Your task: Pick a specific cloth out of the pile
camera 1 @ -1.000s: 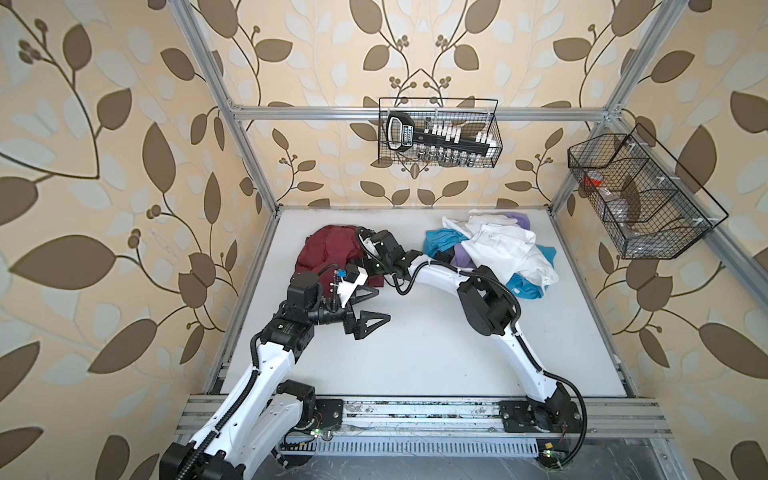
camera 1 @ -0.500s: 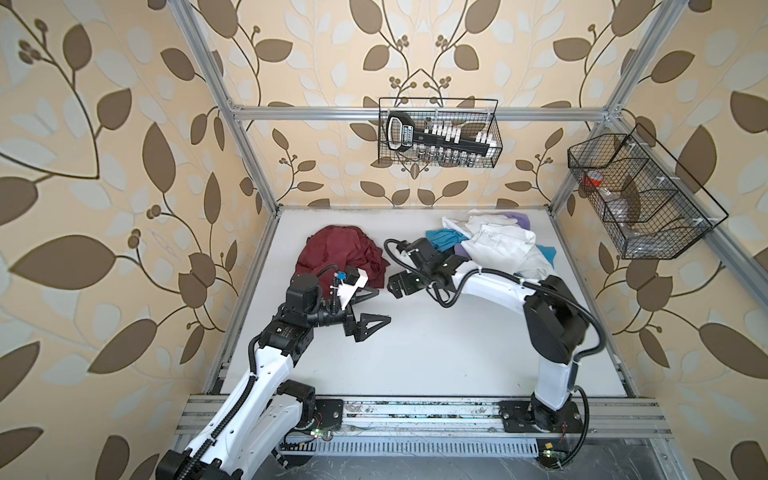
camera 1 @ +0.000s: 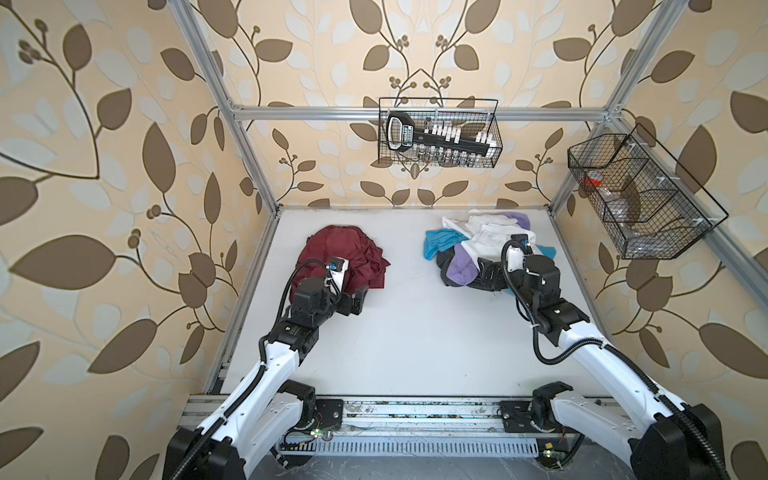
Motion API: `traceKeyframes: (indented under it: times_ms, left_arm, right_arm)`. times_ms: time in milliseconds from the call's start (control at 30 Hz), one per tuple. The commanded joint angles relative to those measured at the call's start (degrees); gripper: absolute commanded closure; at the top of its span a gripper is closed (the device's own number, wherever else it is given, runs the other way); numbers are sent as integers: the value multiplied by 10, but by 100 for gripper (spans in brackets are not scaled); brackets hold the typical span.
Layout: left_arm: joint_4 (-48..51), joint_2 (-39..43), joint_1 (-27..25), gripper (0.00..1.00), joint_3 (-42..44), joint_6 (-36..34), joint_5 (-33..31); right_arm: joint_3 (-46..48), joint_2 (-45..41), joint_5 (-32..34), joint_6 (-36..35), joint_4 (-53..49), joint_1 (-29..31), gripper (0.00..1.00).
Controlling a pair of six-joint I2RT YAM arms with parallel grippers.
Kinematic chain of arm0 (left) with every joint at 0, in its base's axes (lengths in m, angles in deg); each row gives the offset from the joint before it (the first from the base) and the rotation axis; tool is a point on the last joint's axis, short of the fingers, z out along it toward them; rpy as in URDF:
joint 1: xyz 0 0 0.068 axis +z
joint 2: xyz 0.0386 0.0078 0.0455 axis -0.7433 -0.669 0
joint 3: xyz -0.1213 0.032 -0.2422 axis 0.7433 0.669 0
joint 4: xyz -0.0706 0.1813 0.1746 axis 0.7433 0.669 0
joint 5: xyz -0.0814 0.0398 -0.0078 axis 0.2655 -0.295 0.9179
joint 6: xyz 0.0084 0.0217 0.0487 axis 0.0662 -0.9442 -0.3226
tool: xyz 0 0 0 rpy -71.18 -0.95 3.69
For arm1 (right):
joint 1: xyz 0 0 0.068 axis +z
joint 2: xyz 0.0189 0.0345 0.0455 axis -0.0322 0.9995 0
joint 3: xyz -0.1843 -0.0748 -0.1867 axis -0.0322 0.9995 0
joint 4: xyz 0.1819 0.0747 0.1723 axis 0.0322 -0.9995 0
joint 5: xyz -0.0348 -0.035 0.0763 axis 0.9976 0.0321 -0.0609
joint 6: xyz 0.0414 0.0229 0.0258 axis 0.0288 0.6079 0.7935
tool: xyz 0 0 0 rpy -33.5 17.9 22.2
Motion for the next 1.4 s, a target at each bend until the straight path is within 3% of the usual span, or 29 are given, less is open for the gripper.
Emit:
traceKeyframes:
  times_ms: [0, 100, 200, 367, 567, 600, 700, 767, 867, 933, 1000, 1133, 1367]
  left_arm:
    - [-96, -38, 29, 1, 20, 24, -174]
    - [-153, -78, 60, 2, 38, 36, -174]
    - [-253, -112, 64, 2, 79, 22, -212]
    - [-311, -165, 83, 2, 97, 28, -187]
    - [-331, -175, 93, 2, 102, 48, -221]
    - [-357, -171, 95, 1, 113, 47, -218]
    - [-407, -172, 107, 1, 137, 54, -191]
    - [-466, -205, 114, 1, 152, 56, -165]
    - [-556, -290, 115, 1, 155, 43, -122]
    - [-546, -329, 115, 1, 133, 24, -73]
    - [-473, -334, 116, 1, 95, 13, -50]
    - [-363, -359, 118, 1, 22, 20, -57]
    - [-373, -355, 122, 1, 30, 21, -51]
  right_arm:
    - [35, 17, 69, -57, 87, -10, 1]
    - [53, 49, 51, -52, 116, -43, 2]
    - [104, 65, 27, -22, 201, -83, 2]
    - [170, 100, 70, 8, 336, -125, 1]
    - [209, 195, 110, 5, 491, -131, 1]
    - [208, 189, 107, 0, 476, -130, 1]
    - [255, 206, 108, 2, 587, -140, 1]
    - [262, 240, 88, 0, 641, -149, 1]
    - [244, 273, 65, -6, 628, -149, 1]
    - [247, 273, 48, -15, 635, -149, 1]
    - [245, 275, 47, -14, 631, -149, 1]
    - [244, 274, 47, -13, 626, -150, 1]
    - [244, 274, 49, -15, 627, -148, 0]
